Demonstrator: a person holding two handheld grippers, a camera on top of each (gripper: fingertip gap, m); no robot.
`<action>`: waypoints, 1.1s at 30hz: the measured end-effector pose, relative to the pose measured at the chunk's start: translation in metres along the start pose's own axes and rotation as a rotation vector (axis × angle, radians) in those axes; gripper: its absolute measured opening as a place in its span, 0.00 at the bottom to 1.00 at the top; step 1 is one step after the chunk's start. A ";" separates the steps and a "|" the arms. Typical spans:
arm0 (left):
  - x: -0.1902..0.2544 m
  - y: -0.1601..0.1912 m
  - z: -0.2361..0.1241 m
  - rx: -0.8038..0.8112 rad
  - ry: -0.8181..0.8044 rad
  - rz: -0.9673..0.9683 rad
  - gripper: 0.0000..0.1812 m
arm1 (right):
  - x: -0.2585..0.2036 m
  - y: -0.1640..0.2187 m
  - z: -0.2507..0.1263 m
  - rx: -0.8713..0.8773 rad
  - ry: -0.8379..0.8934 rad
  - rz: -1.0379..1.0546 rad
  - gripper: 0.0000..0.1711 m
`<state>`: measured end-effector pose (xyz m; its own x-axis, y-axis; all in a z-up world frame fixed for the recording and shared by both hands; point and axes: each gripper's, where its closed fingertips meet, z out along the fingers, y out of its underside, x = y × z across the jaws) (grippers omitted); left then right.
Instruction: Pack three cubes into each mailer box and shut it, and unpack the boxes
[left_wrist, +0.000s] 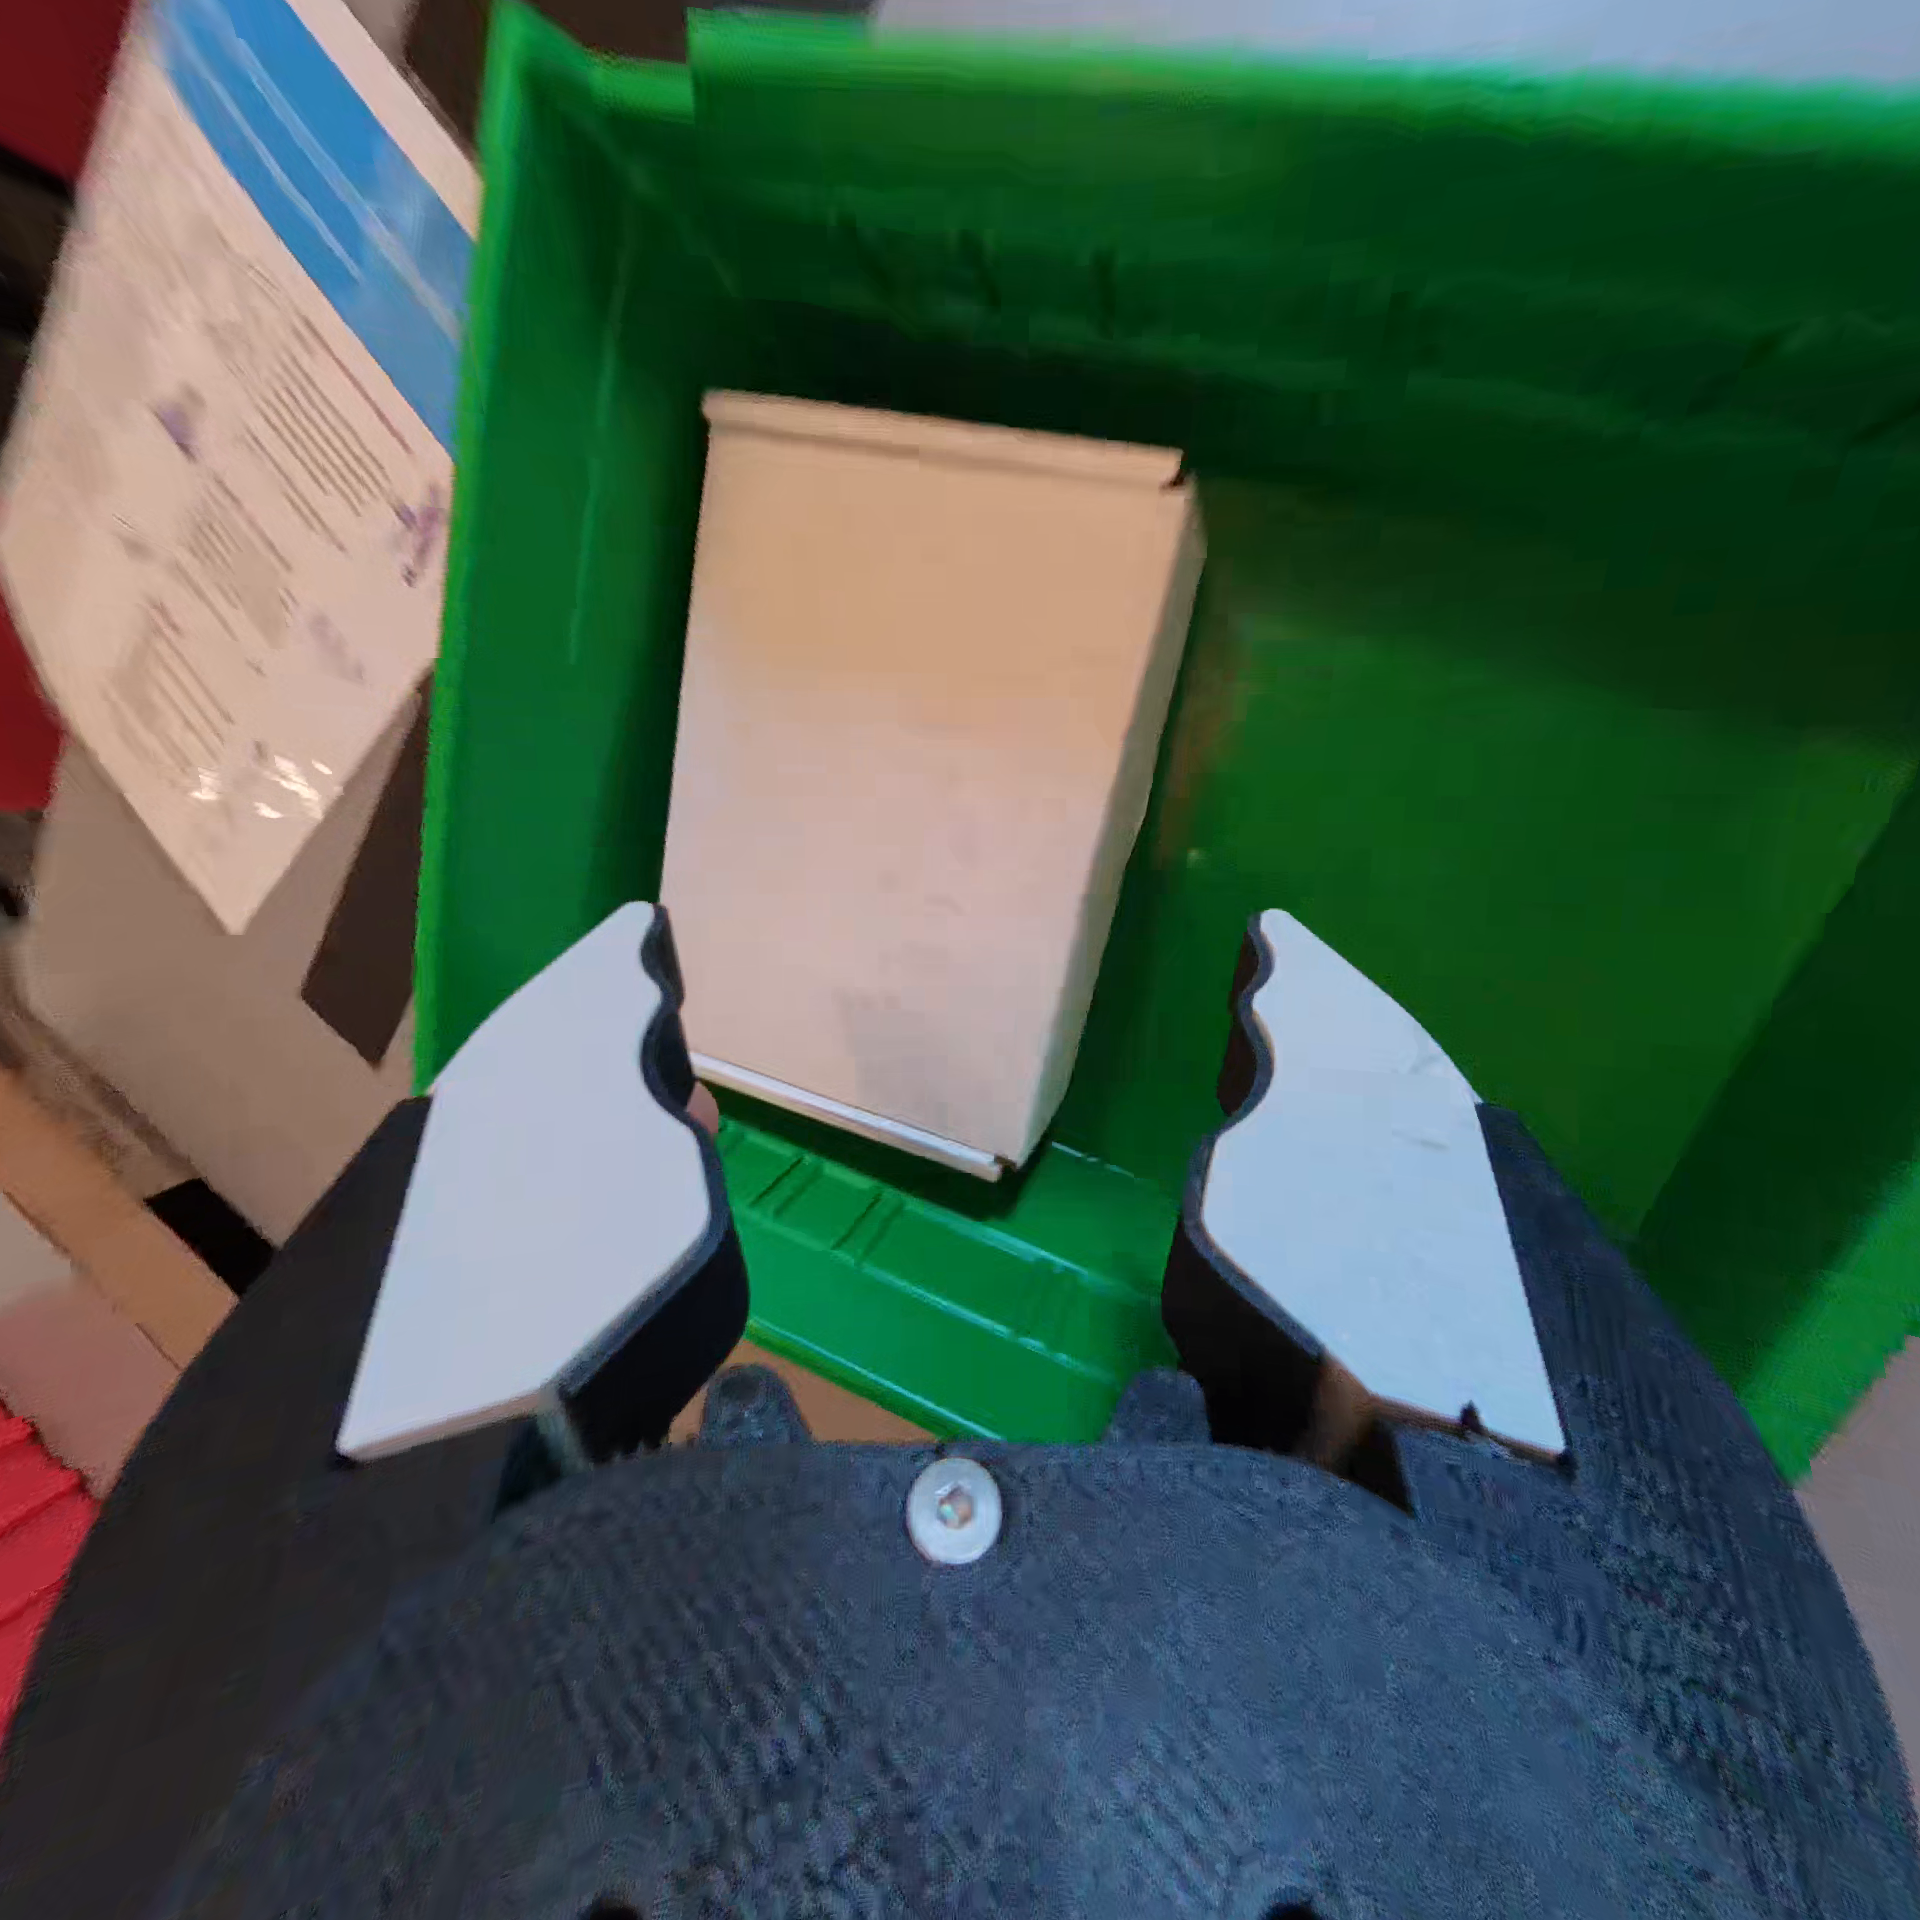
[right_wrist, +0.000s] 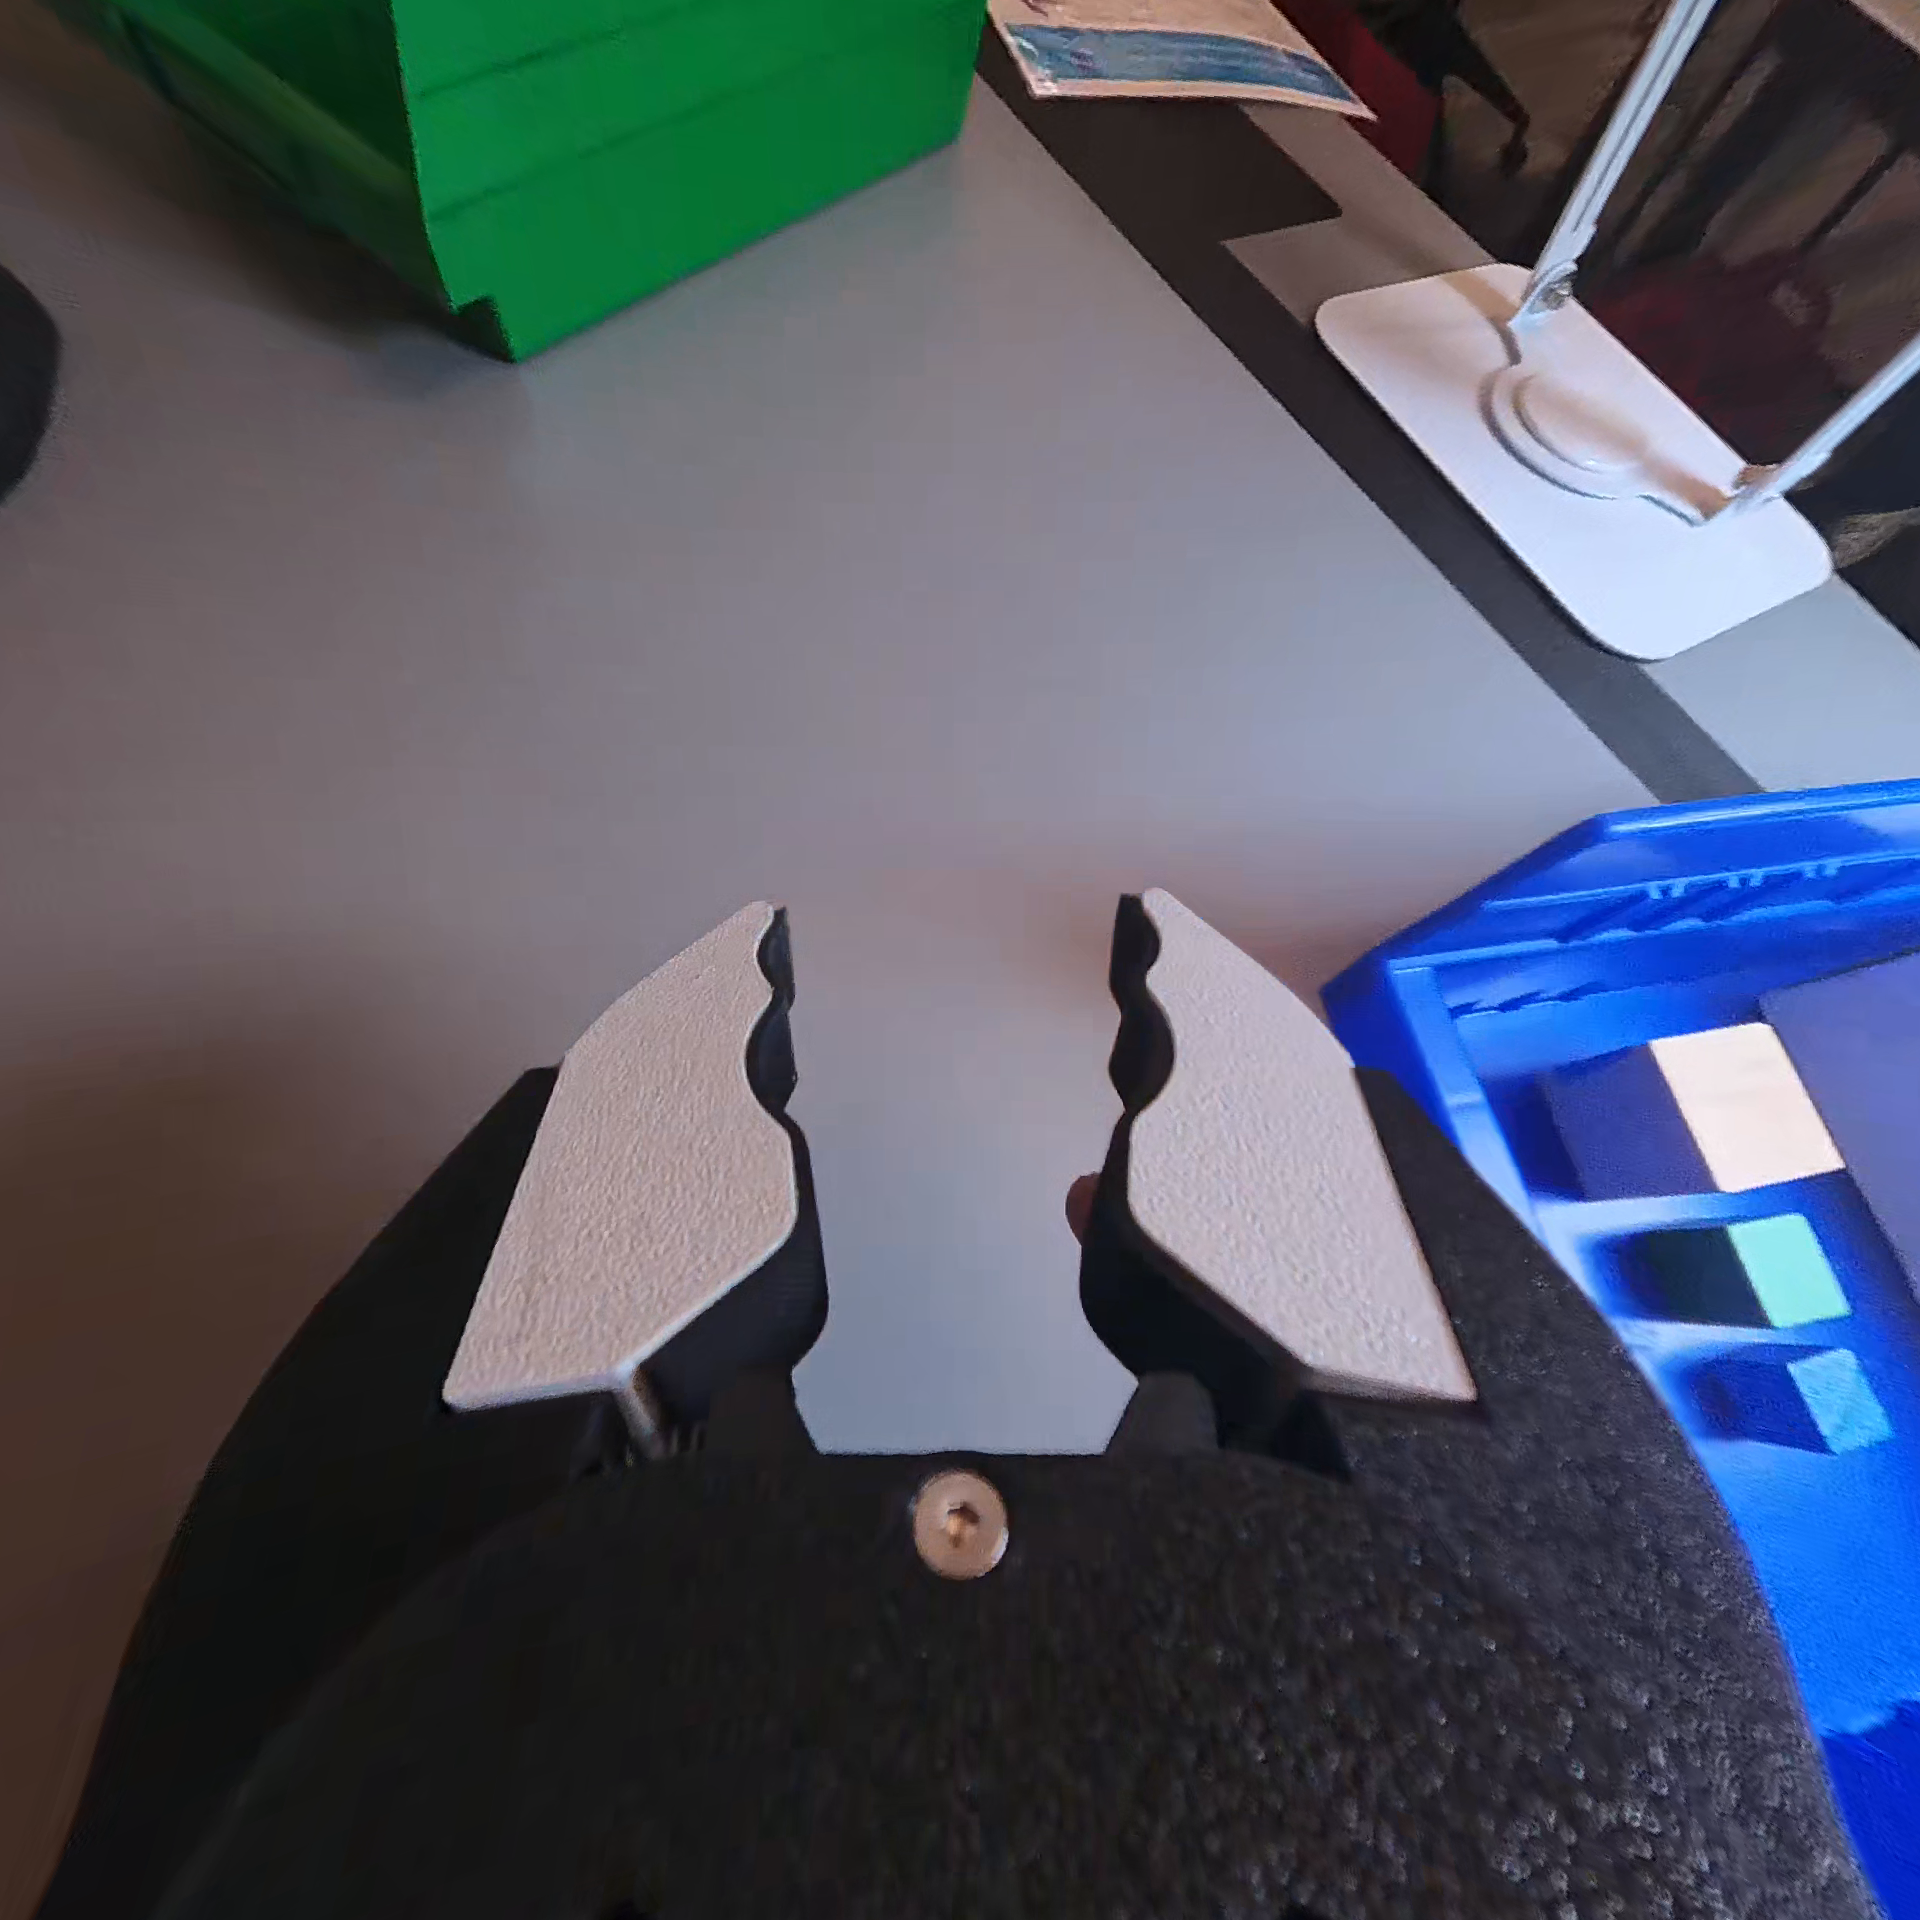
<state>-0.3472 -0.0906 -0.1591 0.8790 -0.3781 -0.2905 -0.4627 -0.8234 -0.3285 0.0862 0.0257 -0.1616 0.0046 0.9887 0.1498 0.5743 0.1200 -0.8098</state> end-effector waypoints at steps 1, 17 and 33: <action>-0.003 0.006 0.010 -0.055 0.051 -0.002 0.59 | -0.005 0.001 0.002 0.015 -0.016 0.007 0.35; -0.004 0.035 0.057 -0.446 0.164 0.259 0.67 | -0.024 0.007 0.007 0.113 -0.163 0.064 0.34; 0.043 0.019 0.049 -0.284 0.155 0.305 0.68 | -0.025 0.001 0.002 0.145 -0.141 0.030 0.33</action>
<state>-0.3237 -0.1017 -0.2222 0.7242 -0.6627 -0.1907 -0.6725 -0.7399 0.0174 0.0851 0.0009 -0.1673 -0.1009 0.9936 0.0514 0.4521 0.0918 -0.8872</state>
